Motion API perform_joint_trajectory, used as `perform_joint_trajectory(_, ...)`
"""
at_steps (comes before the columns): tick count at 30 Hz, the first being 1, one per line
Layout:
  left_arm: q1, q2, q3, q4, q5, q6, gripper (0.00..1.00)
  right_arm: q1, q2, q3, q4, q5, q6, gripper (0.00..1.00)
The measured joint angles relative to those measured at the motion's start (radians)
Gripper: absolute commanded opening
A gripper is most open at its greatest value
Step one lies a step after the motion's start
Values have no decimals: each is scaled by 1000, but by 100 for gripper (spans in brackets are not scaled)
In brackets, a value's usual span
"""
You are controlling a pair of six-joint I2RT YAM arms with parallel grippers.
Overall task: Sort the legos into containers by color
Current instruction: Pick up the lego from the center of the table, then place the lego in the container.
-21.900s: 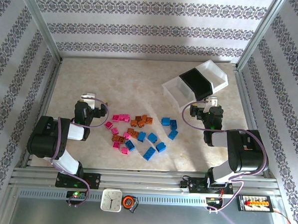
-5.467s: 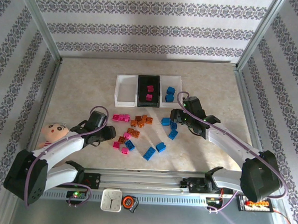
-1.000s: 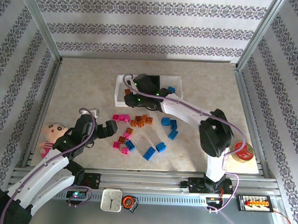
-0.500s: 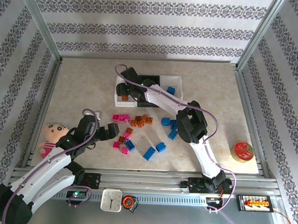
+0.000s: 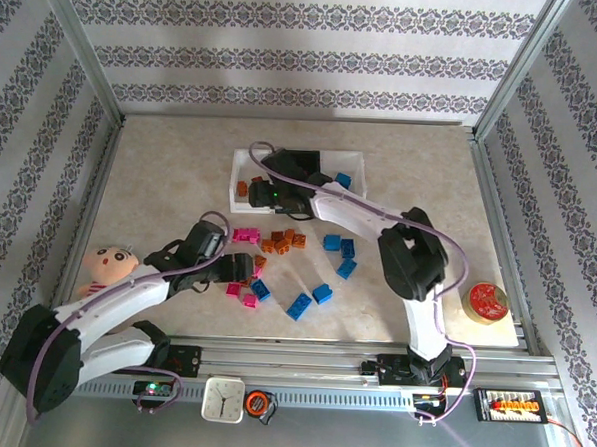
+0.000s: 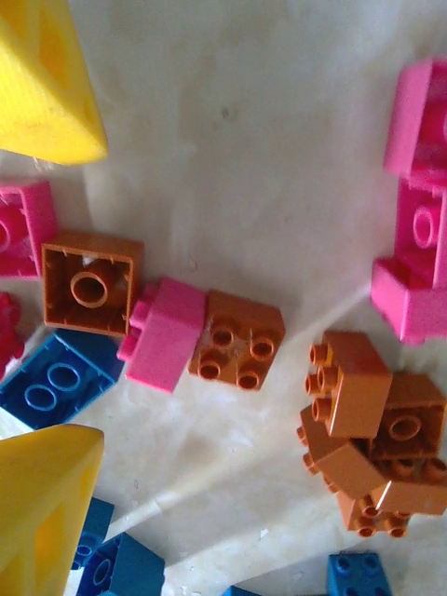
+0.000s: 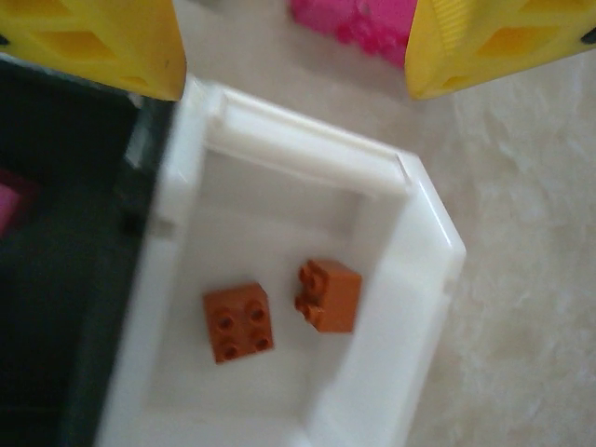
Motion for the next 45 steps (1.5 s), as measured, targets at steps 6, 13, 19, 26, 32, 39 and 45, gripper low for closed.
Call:
perform_joint_trajectory(6, -105, 190, 101, 10, -90, 66, 71, -48, -207, -254, 76, -6, 6, 64)
perform_joint_trajectory(13, -165, 347, 186, 9, -216, 130, 59, -74, -340, -438, 116, -5, 23, 64)
perform_joint_trajectory(19, -182, 409, 224, 8, -267, 146, 54, -82, -388, -489, 137, -6, 23, 64)
perform_joint_trajectory(26, -212, 409, 225, -29, -305, 144, 51, -111, -400, -500, 154, -6, 24, 64)
perform_joint_trajectory(32, -215, 406, 222, -40, -319, 134, 32, -113, -401, -507, 160, -5, 24, 64)
perform_joint_trajectory(39, -215, 368, 224, -57, -319, 134, 29, -127, -429, -526, 165, -5, 27, 64)
perform_joint_trajectory(45, -215, 299, 331, -105, -311, 135, 29, -167, -504, -591, 167, -5, 27, 64)
